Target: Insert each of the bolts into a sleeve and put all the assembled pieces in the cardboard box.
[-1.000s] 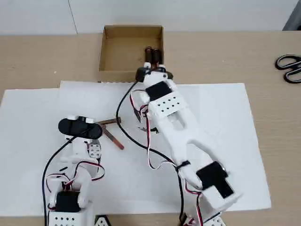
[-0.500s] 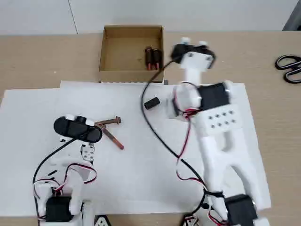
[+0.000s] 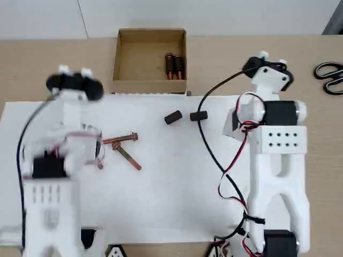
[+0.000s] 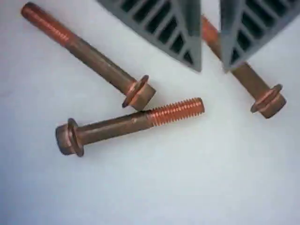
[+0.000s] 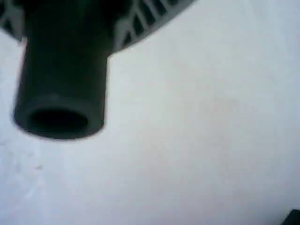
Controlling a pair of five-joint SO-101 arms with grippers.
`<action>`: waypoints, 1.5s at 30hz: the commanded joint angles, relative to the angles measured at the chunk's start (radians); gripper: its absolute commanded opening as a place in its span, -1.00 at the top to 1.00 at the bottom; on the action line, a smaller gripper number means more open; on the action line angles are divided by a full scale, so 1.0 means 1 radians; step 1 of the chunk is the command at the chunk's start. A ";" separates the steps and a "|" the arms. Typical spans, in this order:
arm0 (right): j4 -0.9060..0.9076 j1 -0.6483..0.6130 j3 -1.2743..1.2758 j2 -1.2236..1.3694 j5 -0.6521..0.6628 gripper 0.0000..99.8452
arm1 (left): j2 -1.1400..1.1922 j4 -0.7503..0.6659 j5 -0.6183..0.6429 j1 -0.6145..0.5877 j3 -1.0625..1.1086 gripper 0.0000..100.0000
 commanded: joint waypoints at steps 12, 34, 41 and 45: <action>0.005 0.170 -0.006 -0.038 0.003 1.00 | 0.595 0.245 0.529 -0.005 -0.441 0.99; 0.012 0.217 -0.005 -0.038 0.003 1.00 | 0.859 0.210 0.637 -0.141 -0.446 0.98; 0.012 0.217 -0.005 -0.038 0.003 1.00 | 0.867 0.190 0.637 -0.141 -0.447 0.80; 0.012 0.217 -0.005 -0.038 0.003 1.00 | 0.868 0.178 0.637 -0.141 -0.444 0.80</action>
